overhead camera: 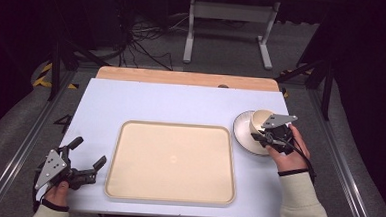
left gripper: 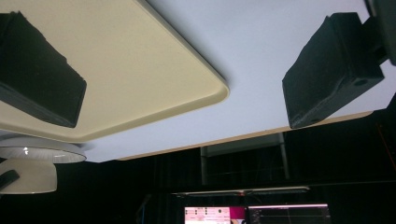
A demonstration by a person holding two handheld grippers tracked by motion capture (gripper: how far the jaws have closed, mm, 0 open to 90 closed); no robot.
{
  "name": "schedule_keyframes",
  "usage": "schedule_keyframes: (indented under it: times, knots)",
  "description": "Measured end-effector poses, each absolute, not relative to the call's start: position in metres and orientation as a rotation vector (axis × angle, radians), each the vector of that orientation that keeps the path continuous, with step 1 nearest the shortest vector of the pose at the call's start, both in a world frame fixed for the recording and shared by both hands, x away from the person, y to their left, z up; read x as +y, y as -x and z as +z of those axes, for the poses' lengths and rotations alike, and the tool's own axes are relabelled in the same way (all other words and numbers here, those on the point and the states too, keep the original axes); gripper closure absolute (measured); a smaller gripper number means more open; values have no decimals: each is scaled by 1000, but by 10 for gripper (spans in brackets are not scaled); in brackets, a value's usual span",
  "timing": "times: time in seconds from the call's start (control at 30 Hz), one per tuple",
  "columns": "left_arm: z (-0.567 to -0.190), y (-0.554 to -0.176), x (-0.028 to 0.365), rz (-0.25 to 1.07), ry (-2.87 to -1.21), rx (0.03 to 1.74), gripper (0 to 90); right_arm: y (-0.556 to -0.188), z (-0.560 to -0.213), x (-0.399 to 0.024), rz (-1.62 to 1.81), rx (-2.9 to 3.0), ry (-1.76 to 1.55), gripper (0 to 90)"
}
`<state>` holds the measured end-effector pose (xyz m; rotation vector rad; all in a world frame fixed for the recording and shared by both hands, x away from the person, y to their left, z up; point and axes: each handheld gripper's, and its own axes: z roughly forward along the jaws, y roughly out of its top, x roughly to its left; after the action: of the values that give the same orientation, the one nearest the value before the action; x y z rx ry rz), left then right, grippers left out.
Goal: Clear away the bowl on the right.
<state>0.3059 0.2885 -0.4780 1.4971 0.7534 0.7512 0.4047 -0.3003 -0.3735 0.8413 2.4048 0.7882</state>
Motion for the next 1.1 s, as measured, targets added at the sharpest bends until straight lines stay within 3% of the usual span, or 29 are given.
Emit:
schedule_keyframes:
  times: [1.1]
  knots:
    - [-478, -306, 288, 752, -1495, 752, 2, -367, -332, -263, 797, 2458, -677, 820]
